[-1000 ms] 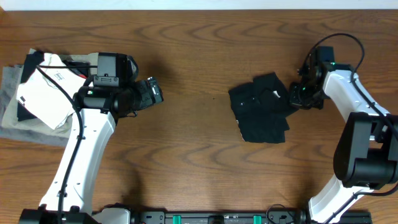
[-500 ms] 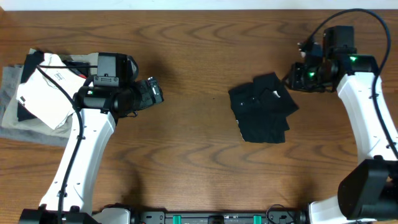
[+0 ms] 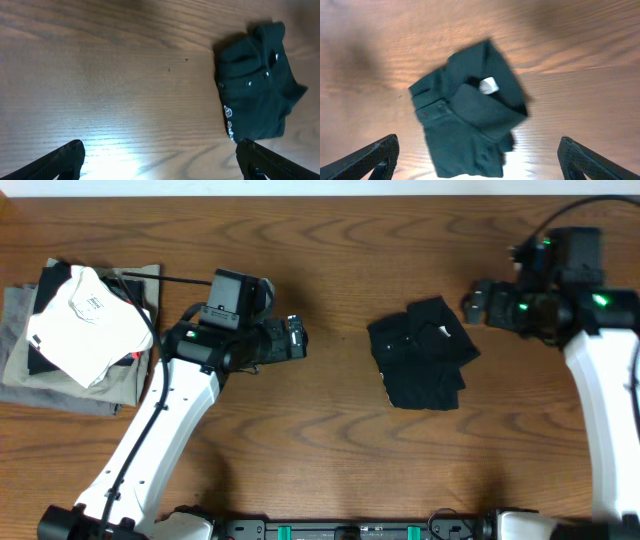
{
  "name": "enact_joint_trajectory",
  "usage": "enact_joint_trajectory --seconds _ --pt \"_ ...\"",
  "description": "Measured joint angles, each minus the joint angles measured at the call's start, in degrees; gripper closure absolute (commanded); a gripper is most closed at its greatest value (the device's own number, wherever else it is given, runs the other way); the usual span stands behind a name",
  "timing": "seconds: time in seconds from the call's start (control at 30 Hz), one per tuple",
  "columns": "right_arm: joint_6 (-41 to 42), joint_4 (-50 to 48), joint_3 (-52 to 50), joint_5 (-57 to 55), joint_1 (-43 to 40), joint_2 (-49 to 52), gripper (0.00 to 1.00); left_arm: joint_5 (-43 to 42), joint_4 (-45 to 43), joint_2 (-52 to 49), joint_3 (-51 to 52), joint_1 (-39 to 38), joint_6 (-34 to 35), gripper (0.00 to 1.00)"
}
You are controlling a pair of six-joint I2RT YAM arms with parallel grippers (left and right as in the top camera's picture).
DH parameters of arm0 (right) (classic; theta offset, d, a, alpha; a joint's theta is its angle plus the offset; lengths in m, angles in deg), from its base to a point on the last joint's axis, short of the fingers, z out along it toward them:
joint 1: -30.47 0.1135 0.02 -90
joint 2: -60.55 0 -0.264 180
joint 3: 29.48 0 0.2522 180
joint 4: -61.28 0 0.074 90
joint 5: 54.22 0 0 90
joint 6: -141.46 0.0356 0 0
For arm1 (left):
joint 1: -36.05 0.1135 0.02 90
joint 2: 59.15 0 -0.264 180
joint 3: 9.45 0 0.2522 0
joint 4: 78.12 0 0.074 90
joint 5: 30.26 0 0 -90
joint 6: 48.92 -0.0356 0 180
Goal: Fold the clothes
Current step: 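Reach the left gripper rightward to the black bundle's left edge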
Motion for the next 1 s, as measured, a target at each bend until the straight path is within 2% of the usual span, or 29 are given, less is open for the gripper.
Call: enact_joint_trajectory --seconds 0.2,0.5,1.0 --pt "0.11 1.97 0.26 -5.92 -1.92 -3.5 0.01 -1.25 -4.55 -3.3 1.36 -1.07 5.99 0.02" --pt "0.15 1.42 0.24 -8.83 -2.32 -2.95 0.01 -10.47 -17.33 -14.58 1.86 -5.62 6.84 0.02" --pt "0.15 1.36 0.24 -13.27 -3.45 -2.95 0.01 -12.63 -33.18 -27.28 2.03 -13.0 13.7 0.02"
